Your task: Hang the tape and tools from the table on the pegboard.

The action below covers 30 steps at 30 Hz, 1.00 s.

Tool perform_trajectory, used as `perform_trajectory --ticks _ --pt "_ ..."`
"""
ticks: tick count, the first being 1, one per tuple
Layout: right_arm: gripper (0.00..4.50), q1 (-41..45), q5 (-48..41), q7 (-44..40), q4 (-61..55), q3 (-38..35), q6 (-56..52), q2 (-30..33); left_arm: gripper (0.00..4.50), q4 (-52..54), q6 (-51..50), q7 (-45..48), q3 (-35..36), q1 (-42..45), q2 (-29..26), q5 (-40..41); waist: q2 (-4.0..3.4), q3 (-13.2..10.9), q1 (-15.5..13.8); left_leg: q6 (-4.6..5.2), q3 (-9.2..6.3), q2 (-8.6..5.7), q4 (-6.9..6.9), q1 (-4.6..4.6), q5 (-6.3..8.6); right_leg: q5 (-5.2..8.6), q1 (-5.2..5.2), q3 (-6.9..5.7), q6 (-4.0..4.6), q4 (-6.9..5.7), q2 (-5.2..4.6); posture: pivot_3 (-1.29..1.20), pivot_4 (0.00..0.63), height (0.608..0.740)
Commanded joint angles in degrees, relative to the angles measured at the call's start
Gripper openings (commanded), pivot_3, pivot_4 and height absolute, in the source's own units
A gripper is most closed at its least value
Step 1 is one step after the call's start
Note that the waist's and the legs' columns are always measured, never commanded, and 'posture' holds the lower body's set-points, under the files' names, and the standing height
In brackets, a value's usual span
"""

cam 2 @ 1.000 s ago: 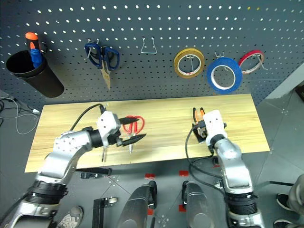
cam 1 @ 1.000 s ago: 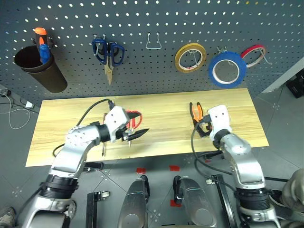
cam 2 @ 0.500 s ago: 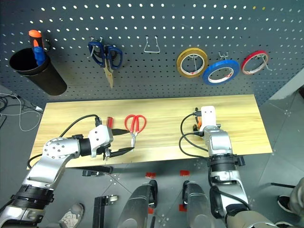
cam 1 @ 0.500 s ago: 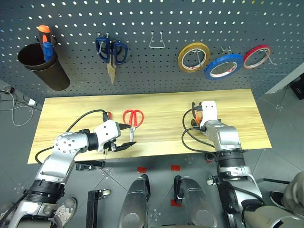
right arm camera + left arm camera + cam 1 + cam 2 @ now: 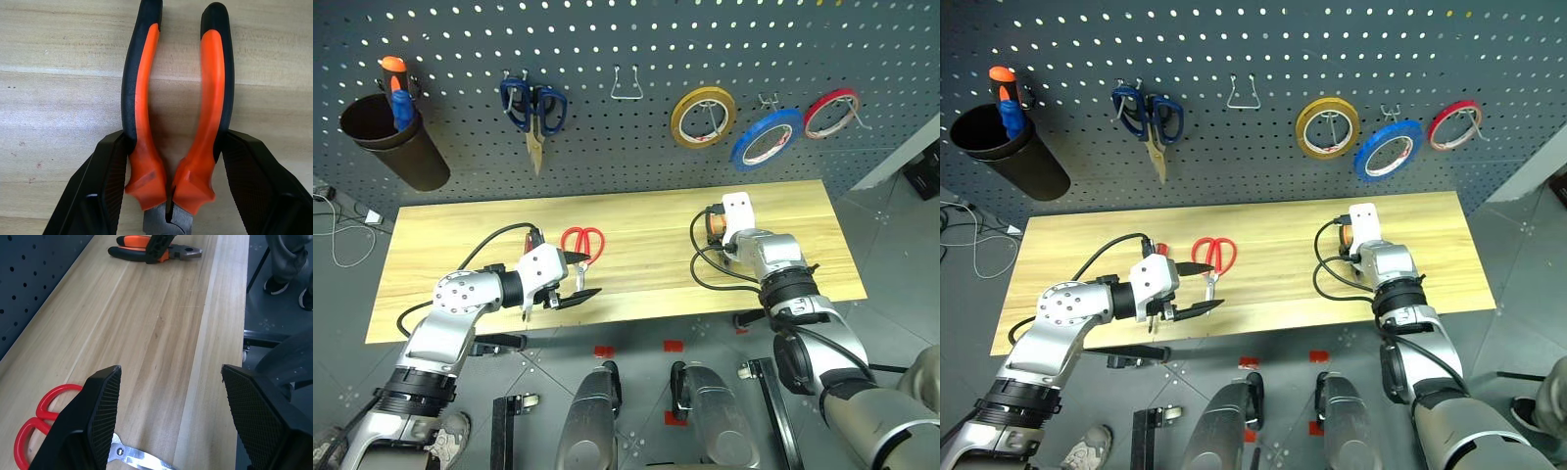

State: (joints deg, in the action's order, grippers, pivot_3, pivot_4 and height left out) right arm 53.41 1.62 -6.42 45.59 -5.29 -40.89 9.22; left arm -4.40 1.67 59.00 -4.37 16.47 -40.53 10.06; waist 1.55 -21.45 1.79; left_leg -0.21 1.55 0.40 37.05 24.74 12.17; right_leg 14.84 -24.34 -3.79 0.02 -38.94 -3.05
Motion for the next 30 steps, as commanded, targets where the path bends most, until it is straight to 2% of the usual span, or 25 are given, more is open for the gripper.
perform_trajectory --ticks 1,5,7,9,12,15,19,22,26,30 --pt "2.64 -5.1 1.1 -1.8 -12.5 3.5 1.8 1.3 3.45 4.0 -4.2 -0.9 3.4 -2.5 0.8 4.8 0.00 0.0 0.0 -0.02 0.00 0.00 -0.01 0.00 -0.01 0.00 0.00 0.00 0.00 0.00 0.00 -0.03 0.317 0.740" --pt "2.64 -19.0 0.0 -4.3 -42.9 8.5 -3.4 0.8 3.45 8.2 -9.9 -2.5 8.8 -7.7 0.6 10.5 0.00 0.0 0.0 -0.07 -0.01 0.05 -0.08 0.18 -0.03 0.01 -0.17 -0.02 -0.01 0.08 0.02 -0.04 0.313 0.740" --pt "2.64 -23.8 0.0 -3.5 -54.2 10.3 -6.8 -0.9 3.45 9.7 -11.7 -4.2 11.3 -9.4 0.7 11.7 0.01 0.0 0.2 -0.07 0.04 0.08 -0.11 0.26 -0.03 0.02 -0.29 0.01 -0.03 0.08 0.03 -0.04 0.313 0.740" --pt "2.64 -29.1 0.1 -1.6 -67.0 15.5 -6.4 -5.0 3.45 12.8 -14.4 -7.5 15.9 -12.4 1.6 14.5 0.08 0.0 0.3 -0.08 0.09 0.10 -0.06 0.25 -0.02 0.02 -0.35 0.03 -0.03 0.03 0.04 -0.02 0.311 0.740" --pt "2.64 -30.5 1.2 1.6 -73.6 19.0 -1.6 -10.0 3.45 16.9 -16.7 -11.3 19.9 -15.1 2.9 16.8 0.12 0.1 0.5 -0.09 0.08 0.20 -0.08 0.14 -0.02 0.03 -0.37 0.06 -0.05 -0.05 0.11 0.01 0.308 0.740" --pt "2.64 -22.4 5.0 3.3 -68.1 21.0 7.0 -10.7 3.45 20.1 -21.8 -12.8 22.5 -16.6 2.1 20.1 0.21 0.2 -0.1 -0.15 -0.03 0.20 -0.06 0.12 -0.07 0.05 -0.35 -0.03 -0.13 -0.08 0.13 0.03 0.307 0.740" --pt "2.64 -10.2 6.6 5.7 -57.7 19.5 18.4 -11.8 3.45 21.4 -24.3 -13.1 24.9 -15.6 -0.6 21.0 0.47 0.3 -1.3 -0.18 -0.05 0.16 -0.02 0.11 -0.40 -0.11 -0.31 -0.04 -0.18 -0.03 0.12 0.07 0.305 0.740" --pt "2.64 -6.0 6.8 6.2 -52.7 18.6 23.6 -12.2 3.45 21.8 -25.3 -13.3 25.3 -14.6 -1.5 21.3 0.58 0.4 -2.0 -0.38 -0.10 0.18 -0.10 0.10 -0.57 -0.16 -0.33 -0.11 -0.10 -0.06 0.15 0.08 0.306 0.740" --pt "2.64 5.3 6.0 7.4 -40.5 15.7 32.1 -13.3 3.45 23.7 -26.9 -14.3 23.6 -10.3 -1.7 21.9 0.62 0.4 -2.2 -0.40 -0.09 0.16 -0.13 0.13 -0.58 -0.33 -0.33 -0.11 0.19 -0.05 0.15 0.09 0.314 0.740" --pt "2.64 16.4 4.7 8.5 -26.7 12.5 41.6 -13.5 3.45 24.3 -31.3 -18.1 22.5 -2.4 1.6 26.3 0.64 0.4 -2.4 -0.40 -0.12 0.17 -0.15 0.22 -0.58 -0.33 -0.39 -0.17 0.20 -0.03 0.14 0.09 0.326 0.740"
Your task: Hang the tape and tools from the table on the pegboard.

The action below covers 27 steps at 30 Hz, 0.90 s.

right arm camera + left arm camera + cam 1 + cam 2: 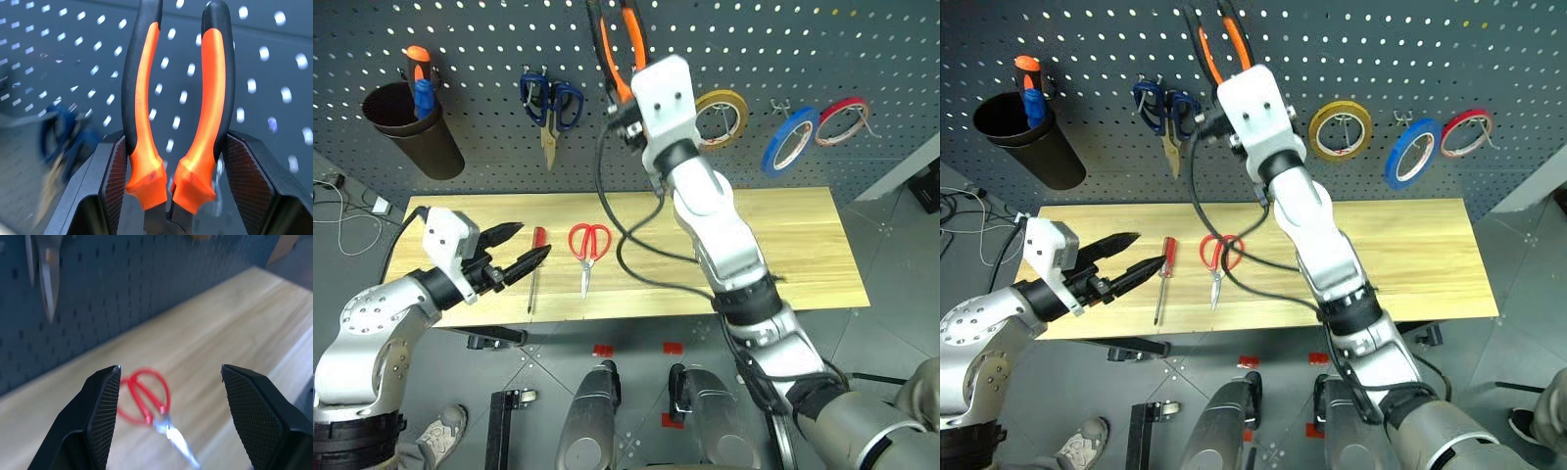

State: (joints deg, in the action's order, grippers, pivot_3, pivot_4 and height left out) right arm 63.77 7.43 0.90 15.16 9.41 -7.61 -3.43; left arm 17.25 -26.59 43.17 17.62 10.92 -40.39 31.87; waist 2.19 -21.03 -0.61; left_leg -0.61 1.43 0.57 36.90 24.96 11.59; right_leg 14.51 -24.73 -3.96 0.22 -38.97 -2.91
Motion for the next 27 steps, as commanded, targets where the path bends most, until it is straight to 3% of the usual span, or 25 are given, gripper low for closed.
perform_trajectory --ticks 1,6,15,26,27 --pt "2.64 8.0 -1.2 1.3 6.7 -2.8 10.3 -0.7 3.45 2.4 -3.8 -2.3 0.3 4.2 1.8 5.1 0.01 0.0 0.1 0.01 0.03 -0.01 0.00 -0.01 0.00 0.00 0.00 0.04 0.00 0.00 0.00 0.09 0.326 0.740" --pt "2.64 14.8 -1.2 2.8 20.0 -5.2 19.4 0.2 3.45 0.6 -3.2 -1.7 -1.8 6.6 1.7 3.6 0.02 0.0 0.4 0.02 0.10 0.00 -0.08 -0.02 0.01 0.03 0.00 0.05 0.03 0.05 0.00 0.10 0.340 0.740" --pt "2.64 15.8 -0.1 6.0 37.0 -6.3 29.1 -0.6 3.45 -1.0 -1.8 -1.2 -3.6 7.0 2.5 2.3 -0.02 -0.1 0.4 0.02 0.09 0.02 -0.06 -0.02 0.01 0.05 -0.01 0.06 0.07 0.00 -0.01 0.12 0.371 0.740" --pt "2.63 11.9 -0.2 8.8 38.8 -7.3 26.7 -0.6 3.45 -4.3 2.3 -2.6 -5.7 6.1 5.1 -2.8 -0.04 -0.1 0.1 0.02 0.07 0.02 -0.05 -0.03 0.01 0.05 0.00 0.07 0.07 -0.02 -0.01 0.09 0.370 0.740" --pt "2.98 11.0 -0.9 9.0 37.8 -7.9 25.3 -0.6 3.45 -4.7 2.1 -3.6 -6.1 5.7 5.7 -3.6 -0.05 -0.1 0.1 0.02 0.07 0.02 -0.04 -0.04 0.00 0.05 0.01 0.07 0.07 -0.02 -0.02 0.09 0.367 0.740"
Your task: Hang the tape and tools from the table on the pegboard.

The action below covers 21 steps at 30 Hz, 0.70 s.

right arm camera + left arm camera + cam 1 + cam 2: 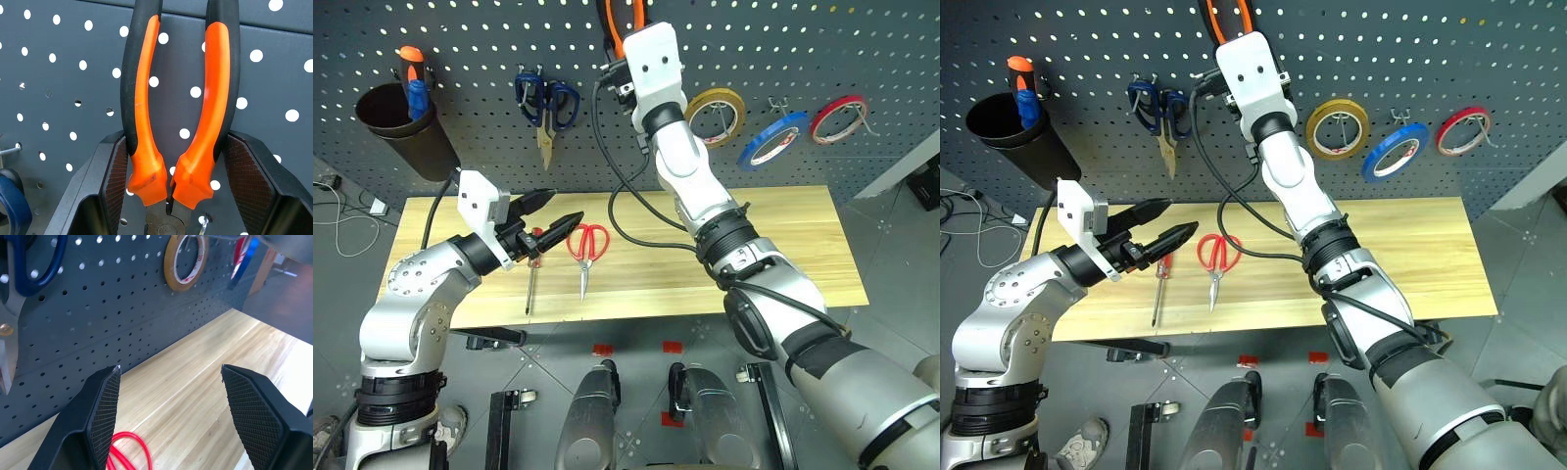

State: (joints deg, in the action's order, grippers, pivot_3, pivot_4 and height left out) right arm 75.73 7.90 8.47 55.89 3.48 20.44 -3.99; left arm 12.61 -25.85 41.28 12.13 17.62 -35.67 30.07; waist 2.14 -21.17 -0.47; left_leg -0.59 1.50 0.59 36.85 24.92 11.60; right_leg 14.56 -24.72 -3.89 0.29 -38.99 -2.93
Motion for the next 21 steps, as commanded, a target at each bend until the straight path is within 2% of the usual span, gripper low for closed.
perform_trajectory --ticks 1,5,9,12,16,21 --pt "3.35 -1.7 -1.8 1.5 -3.8 -2.3 -3.8 -0.1 3.45 -0.3 1.2 -2.4 -0.8 -1.2 1.4 -2.3 0.00 0.0 0.0 0.00 0.00 0.00 0.01 0.00 0.00 0.00 0.00 0.00 0.00 0.00 -0.01 0.09 0.367 0.740" --pt "4.45 -3.7 -2.1 1.1 -6.6 -2.4 -6.0 0.0 3.45 -1.3 1.1 -3.7 -1.9 -1.1 3.0 -3.6 0.00 0.0 0.1 0.01 0.00 0.00 0.04 -0.01 -0.01 -0.01 0.01 -0.01 0.00 -0.02 -0.02 0.07 0.360 0.740" --pt "4.48 -6.4 -3.1 -1.0 -11.6 -2.4 -11.1 0.0 3.45 -1.4 0.3 -5.7 -3.2 -1.6 4.9 -4.9 0.01 0.0 0.0 0.01 -0.02 0.00 0.05 -0.01 -0.01 -0.01 0.02 -0.02 0.00 -0.04 -0.02 0.06 0.349 0.740" --pt "4.48 -12.4 -5.7 -6.2 -22.3 -1.7 -18.7 -0.3 3.45 -0.6 -1.4 -9.0 -4.8 -3.5 5.5 -7.7 0.04 0.0 0.0 0.02 -0.03 0.00 0.04 -0.01 -0.01 -0.01 0.03 -0.03 0.00 -0.02 -0.03 0.05 0.343 0.740" --pt "4.50 -26.0 -10.4 -18.2 -44.2 3.0 -35.2 2.4 4.47 -0.2 -6.0 -17.4 -5.7 -6.4 8.0 -11.6 0.04 0.0 0.0 0.08 -0.04 0.00 -0.06 0.01 0.04 0.00 0.04 -0.03 -0.02 0.06 -0.03 0.04 0.341 0.740" --pt "4.50 -40.6 -19.0 -29.2 -65.7 7.2 -54.2 8.7 4.47 -2.3 -14.7 -26.1 -6.6 -5.9 12.3 -15.0 0.05 0.0 0.0 0.37 -0.01 -0.05 -0.05 0.10 0.23 0.02 0.03 -0.01 -0.05 0.19 -0.07 0.02 0.344 0.740"
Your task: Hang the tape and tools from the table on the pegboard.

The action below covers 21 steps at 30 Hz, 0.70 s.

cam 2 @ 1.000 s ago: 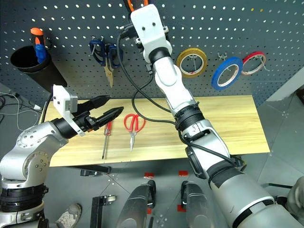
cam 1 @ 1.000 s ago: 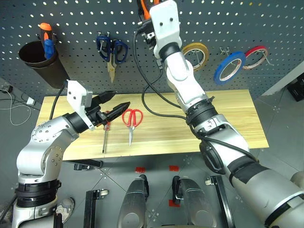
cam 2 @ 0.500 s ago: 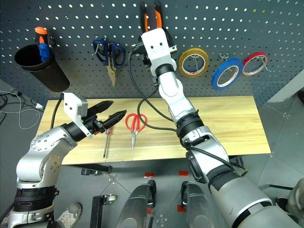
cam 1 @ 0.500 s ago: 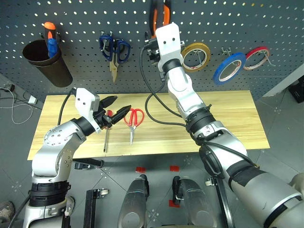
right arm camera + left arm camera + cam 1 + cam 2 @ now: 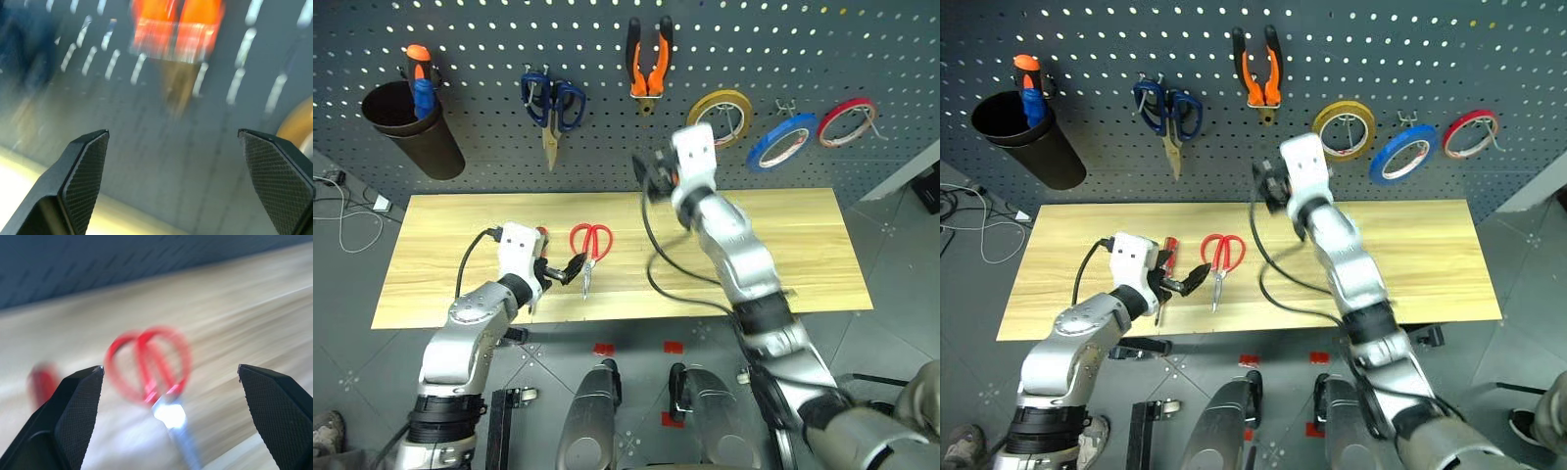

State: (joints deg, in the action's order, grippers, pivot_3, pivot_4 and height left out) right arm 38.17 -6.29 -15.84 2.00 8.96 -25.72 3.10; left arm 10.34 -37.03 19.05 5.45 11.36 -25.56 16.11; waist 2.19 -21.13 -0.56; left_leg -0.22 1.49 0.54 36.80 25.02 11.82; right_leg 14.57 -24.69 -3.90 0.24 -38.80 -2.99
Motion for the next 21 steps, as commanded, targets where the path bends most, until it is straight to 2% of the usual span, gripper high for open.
perform_trajectory --ticks 1,6,15,18,21 --pt "4.50 -5.7 -6.3 -6.1 -15.0 2.1 -11.2 3.0 4.47 -1.1 -6.1 -5.5 -0.6 1.0 3.1 -1.9 0.00 0.0 0.2 0.05 -0.01 0.01 0.08 -0.01 0.03 0.00 0.01 -0.01 0.00 -0.05 0.00 0.02 0.346 0.740" --pt "4.50 -12.4 -11.6 -11.3 -24.9 5.0 -19.6 7.6 4.47 -7.0 -9.3 -9.1 -3.3 4.3 7.1 -4.6 0.02 0.0 0.6 0.05 -0.05 0.04 0.08 -0.12 0.04 0.16 0.05 -0.04 -0.27 -0.14 0.03 0.01 0.354 0.740" --pt "4.50 -13.5 -13.4 -13.9 -27.8 7.1 -22.5 10.6 4.47 -23.3 -8.3 -12.9 -5.1 11.1 12.7 -8.5 0.05 0.0 0.4 0.04 -0.04 0.00 0.14 -0.16 0.03 0.16 0.11 -0.04 -0.32 -0.16 0.00 -0.01 0.357 0.740" --pt "4.50 -13.3 -14.1 -14.1 -27.8 6.6 -22.8 11.1 3.89 -26.1 -8.0 -12.0 -6.8 11.9 13.5 -10.0 0.02 0.1 0.4 0.04 -0.06 -0.02 0.14 -0.28 0.03 0.16 0.29 -0.06 -0.34 -0.12 -0.03 -0.01 0.353 0.740" --pt "4.50 -12.6 -15.2 -14.4 -27.7 5.3 -23.9 11.6 3.01 -27.2 -9.2 -11.6 -6.7 11.8 14.4 -10.2 -0.12 0.2 0.4 0.04 -0.07 -0.02 0.14 -0.31 0.04 0.16 0.33 -0.07 -0.34 -0.12 -0.03 -0.02 0.351 0.740"
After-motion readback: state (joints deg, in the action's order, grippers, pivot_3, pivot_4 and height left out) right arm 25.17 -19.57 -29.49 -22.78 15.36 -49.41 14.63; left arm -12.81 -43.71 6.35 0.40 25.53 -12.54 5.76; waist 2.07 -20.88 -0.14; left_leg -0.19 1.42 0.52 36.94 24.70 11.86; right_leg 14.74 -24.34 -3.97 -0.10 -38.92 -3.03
